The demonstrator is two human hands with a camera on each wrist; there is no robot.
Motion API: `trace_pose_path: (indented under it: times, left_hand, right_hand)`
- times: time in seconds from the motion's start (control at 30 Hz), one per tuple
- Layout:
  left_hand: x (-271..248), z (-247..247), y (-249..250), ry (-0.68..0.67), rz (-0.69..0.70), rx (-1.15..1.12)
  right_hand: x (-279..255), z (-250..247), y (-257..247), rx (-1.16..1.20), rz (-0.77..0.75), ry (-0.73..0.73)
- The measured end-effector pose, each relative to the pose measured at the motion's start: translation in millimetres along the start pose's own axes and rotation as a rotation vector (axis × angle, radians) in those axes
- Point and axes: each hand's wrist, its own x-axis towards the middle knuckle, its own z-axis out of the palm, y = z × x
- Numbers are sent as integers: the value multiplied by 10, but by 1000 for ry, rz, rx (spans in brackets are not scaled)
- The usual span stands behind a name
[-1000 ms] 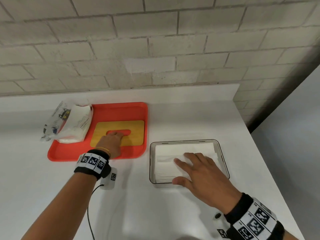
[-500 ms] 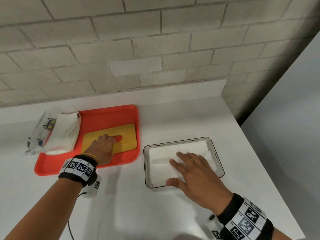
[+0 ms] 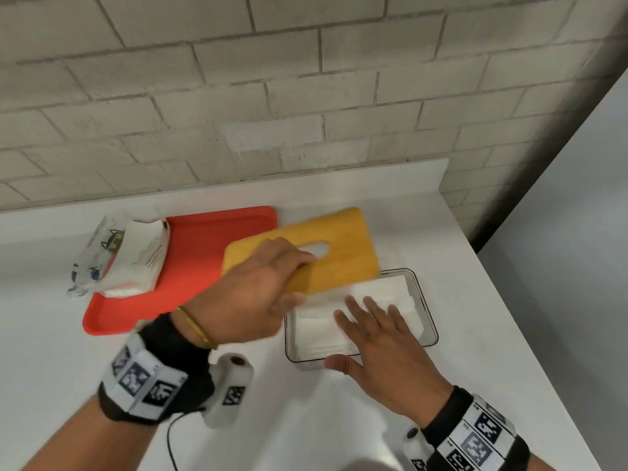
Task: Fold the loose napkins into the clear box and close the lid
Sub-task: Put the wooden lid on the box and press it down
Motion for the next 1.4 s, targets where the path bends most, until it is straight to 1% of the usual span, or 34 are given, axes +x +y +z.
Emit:
trace_pose_path:
  times: [0.07, 0.1, 0.2, 0.37, 0.6, 0.7, 0.8, 1.1, 1.23, 1.4]
  left_hand:
    - [39, 180, 333, -18, 87, 10]
    - [63, 291, 449, -33, 107, 15]
    - [145, 572, 666, -89, 107, 20]
    - [270, 749, 795, -159, 87, 54]
    - [307, 840, 795, -186, 28, 116]
    - [313, 859, 766, -175, 9, 120]
    - [309, 873, 743, -181, 17, 139]
    - [289, 973, 674, -141, 56, 163]
    - [288, 1013, 656, -118, 58, 165]
    - [277, 1073, 650, -90, 49, 161]
  right_hand:
    - [-24, -19, -16, 60, -28, 24]
    - [-41, -43, -24, 97, -43, 66]
    - [-107, -77, -43, 192, -52, 207]
    - [-130, 46, -27, 197, -49, 314]
    - [-101, 87, -35, 161, -11, 351]
    - [-92, 91, -10, 129, -17, 323]
    - [-97, 103, 6, 108, -15, 301]
    - [-129, 150, 41, 84, 0, 246]
    - [-178, 143, 86, 77, -18, 255]
    - [-242, 134, 147, 100, -9, 230]
